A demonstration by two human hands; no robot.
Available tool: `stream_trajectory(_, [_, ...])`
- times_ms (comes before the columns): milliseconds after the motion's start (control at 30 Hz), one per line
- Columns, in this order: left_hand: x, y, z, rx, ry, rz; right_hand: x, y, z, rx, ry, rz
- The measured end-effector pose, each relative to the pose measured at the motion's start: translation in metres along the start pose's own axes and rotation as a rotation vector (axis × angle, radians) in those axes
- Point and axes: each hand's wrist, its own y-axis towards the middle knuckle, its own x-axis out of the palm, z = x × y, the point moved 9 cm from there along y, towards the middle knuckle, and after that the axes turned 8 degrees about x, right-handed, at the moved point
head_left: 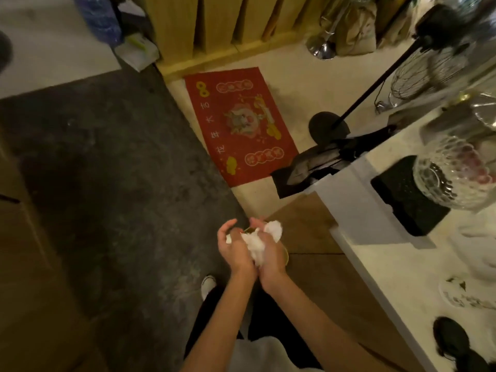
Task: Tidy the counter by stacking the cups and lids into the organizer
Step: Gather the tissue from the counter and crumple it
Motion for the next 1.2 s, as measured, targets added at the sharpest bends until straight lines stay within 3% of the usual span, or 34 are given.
stream_trajectory(67, [0.002,0.015,-0.004,0.109,0.082,-0.012,0.007,0.019,0.025,0.051,-0.298,-0.025])
stream_trajectory(133, [0.002,0.033,-0.022,0.155,0.215,-0.066,0.009,0.040,0.048,0.183,-0.279,-0.149])
stream_trajectory(267, [0.003,0.071,-0.096,0.128,0.438,-0.285,-0.023,0.112,0.081,0.281,-0.385,-0.114])
stream_trajectory(367, [-0.012,0.124,-0.145,0.135,0.476,-0.226,-0.058,0.187,0.109,0.308,-0.708,-0.095])
stream_trajectory(467, [-0.033,0.185,-0.208,0.015,0.477,-0.140,-0.104,0.278,0.134,0.389,-0.958,-0.066])
stream_trajectory(567, [-0.039,0.229,-0.299,-0.237,0.483,-0.180,-0.157,0.383,0.163,0.420,-1.071,0.057])
stream_trajectory(667, [-0.035,0.252,-0.388,-0.416,0.614,-0.251,-0.202,0.471,0.189,0.459,-1.034,0.225])
stream_trajectory(733, [-0.016,0.257,-0.437,-0.452,0.670,-0.366,-0.218,0.511,0.213,0.589,-0.922,0.277])
stream_trajectory(833, [0.031,0.262,-0.481,-0.224,0.909,-0.709,-0.223,0.553,0.242,0.664,-0.941,0.183])
stream_trajectory(900, [0.054,0.262,-0.504,-0.054,1.040,-0.879,-0.225,0.576,0.246,0.505,-1.017,0.096])
stream_trajectory(1000, [0.071,0.267,-0.526,0.124,1.262,-0.946,-0.237,0.594,0.252,0.301,-1.150,-0.052])
stream_trajectory(1133, [0.083,0.272,-0.548,0.237,1.521,-1.033,-0.267,0.601,0.255,0.250,-1.126,0.057])
stream_trajectory(1200, [0.088,0.273,-0.549,0.330,1.626,-1.083,-0.268,0.606,0.252,0.179,-1.335,0.070])
